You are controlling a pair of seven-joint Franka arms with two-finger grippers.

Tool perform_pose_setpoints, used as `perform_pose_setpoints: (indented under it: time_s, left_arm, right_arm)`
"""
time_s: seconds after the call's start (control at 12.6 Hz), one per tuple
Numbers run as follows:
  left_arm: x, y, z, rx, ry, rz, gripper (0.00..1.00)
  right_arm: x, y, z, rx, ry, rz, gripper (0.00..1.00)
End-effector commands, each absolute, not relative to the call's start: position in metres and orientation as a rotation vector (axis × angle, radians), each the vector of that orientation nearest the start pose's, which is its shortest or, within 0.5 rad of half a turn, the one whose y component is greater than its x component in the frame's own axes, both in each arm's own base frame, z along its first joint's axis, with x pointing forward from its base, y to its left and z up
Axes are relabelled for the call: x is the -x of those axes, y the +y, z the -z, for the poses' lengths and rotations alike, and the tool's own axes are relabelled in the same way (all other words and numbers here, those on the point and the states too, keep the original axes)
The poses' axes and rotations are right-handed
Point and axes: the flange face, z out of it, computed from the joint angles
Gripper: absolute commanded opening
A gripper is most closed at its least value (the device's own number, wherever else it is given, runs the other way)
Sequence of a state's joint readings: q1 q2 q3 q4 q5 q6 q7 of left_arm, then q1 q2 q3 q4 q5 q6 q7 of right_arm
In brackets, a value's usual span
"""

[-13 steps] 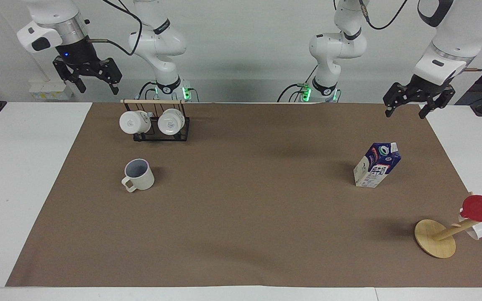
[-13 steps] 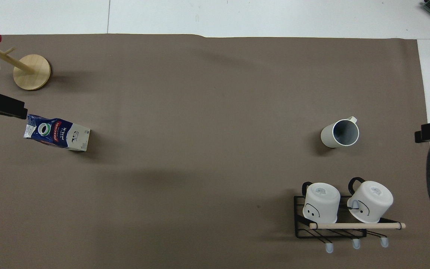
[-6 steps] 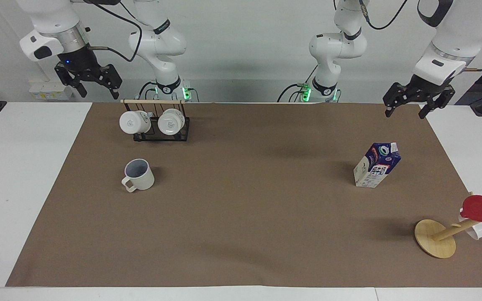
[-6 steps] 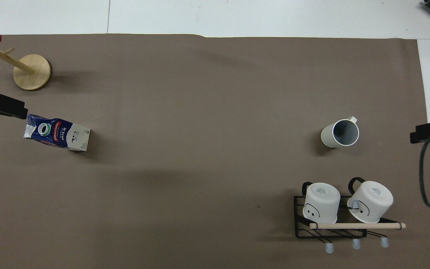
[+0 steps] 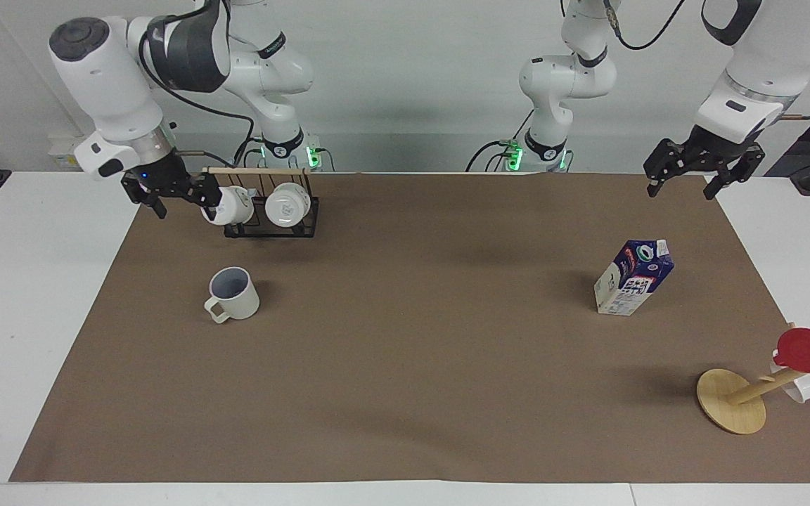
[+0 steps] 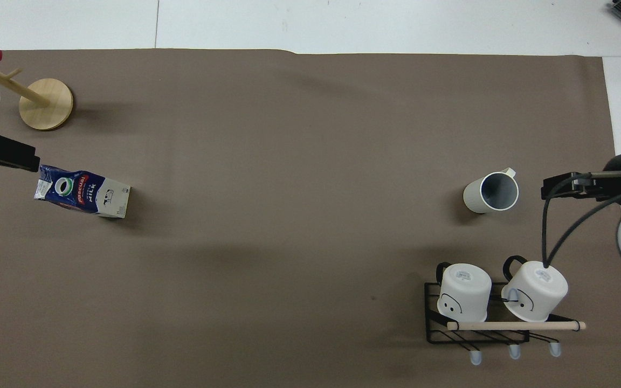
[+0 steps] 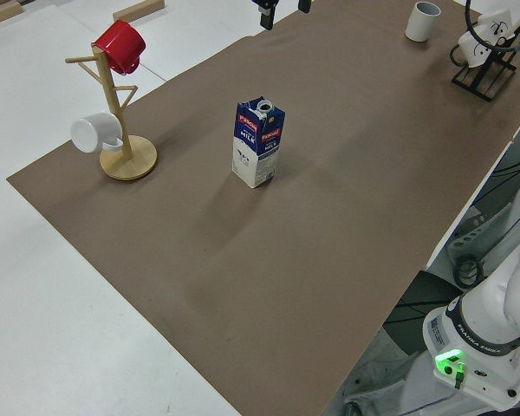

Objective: Place cup and milk on table
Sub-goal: 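Reach the right gripper down to the white mug with dark interior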

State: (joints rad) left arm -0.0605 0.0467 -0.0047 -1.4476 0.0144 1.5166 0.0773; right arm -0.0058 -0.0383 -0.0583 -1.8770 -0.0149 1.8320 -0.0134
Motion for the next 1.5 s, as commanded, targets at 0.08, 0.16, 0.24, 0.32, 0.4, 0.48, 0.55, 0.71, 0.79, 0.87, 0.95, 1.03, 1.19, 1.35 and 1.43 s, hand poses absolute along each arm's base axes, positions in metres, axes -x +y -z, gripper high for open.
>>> perform_pose_setpoints:
  time_s: [0.08,0.16,0.24,0.32,0.4,0.48,0.55,0.71,0.79,0.87,0.95,1.03,1.19,1.35,1.43]
  left_arm:
    - [-0.558,-0.033,-0.653,3.114,0.235,0.036,1.0]
    - [-0.558,-0.032,-0.653,3.114,0.233,0.033,1.0]
    - [-0.558,-0.032,-0.652,3.114,0.233,0.033,1.0]
    - [-0.558,-0.031,-0.653,3.114,0.23,0.035,1.0]
    - [-0.558,-0.031,-0.654,3.114,0.228,0.043,1.0]
    - [-0.558,-0.031,-0.653,3.114,0.228,0.04,1.0]
    - [-0.558,-0.03,-0.653,3.114,0.226,0.04,1.0]
    - [-0.561,-0.032,-0.655,3.113,0.228,0.081,1.0]
    - [-0.562,-0.032,-0.655,3.113,0.231,0.086,1.0]
    - [-0.562,-0.031,-0.655,3.113,0.228,0.086,1.0]
    - [-0.562,-0.03,-0.655,3.113,0.226,0.086,1.0]
    - [-0.562,-0.03,-0.655,3.113,0.226,0.086,1.0]
    - [-0.562,-0.03,-0.656,3.113,0.228,0.088,1.0]
    - [-0.562,-0.029,-0.654,3.113,0.226,0.081,1.0]
    - [-0.562,-0.029,-0.652,3.113,0.226,0.079,1.0]
  right_arm:
    - [-0.553,-0.039,-0.458,3.162,-0.017,0.027,1.0]
    - [-0.557,-0.039,-0.442,3.163,-0.021,0.046,1.0]
    - [-0.559,-0.039,-0.435,3.164,-0.024,0.053,1.0]
    - [-0.561,-0.039,-0.431,3.164,-0.027,0.056,1.0]
    - [-0.563,-0.04,-0.424,3.163,-0.035,0.046,1.0]
    - [-0.566,-0.038,-0.417,3.156,-0.028,0.049,1.0]
    - [-0.568,-0.033,-0.414,3.155,-0.025,0.059,1.0]
    - [-0.569,-0.028,-0.413,3.152,-0.027,0.067,1.0]
    - [-0.57,-0.026,-0.413,3.152,-0.015,0.069,1.0]
    - [-0.571,-0.013,-0.412,3.151,-0.049,0.07,1.0]
    - [-0.574,-0.004,-0.406,3.15,-0.062,0.087,1.0]
    - [-0.578,-0.001,-0.398,3.15,-0.046,0.097,1.0]
    - [-0.581,0.019,-0.389,3.148,-0.078,0.107,1.0]
    - [-0.582,0.019,-0.379,3.15,-0.08,0.088,1.0]
    - [-0.584,0.019,-0.372,3.15,-0.081,0.09,1.0]
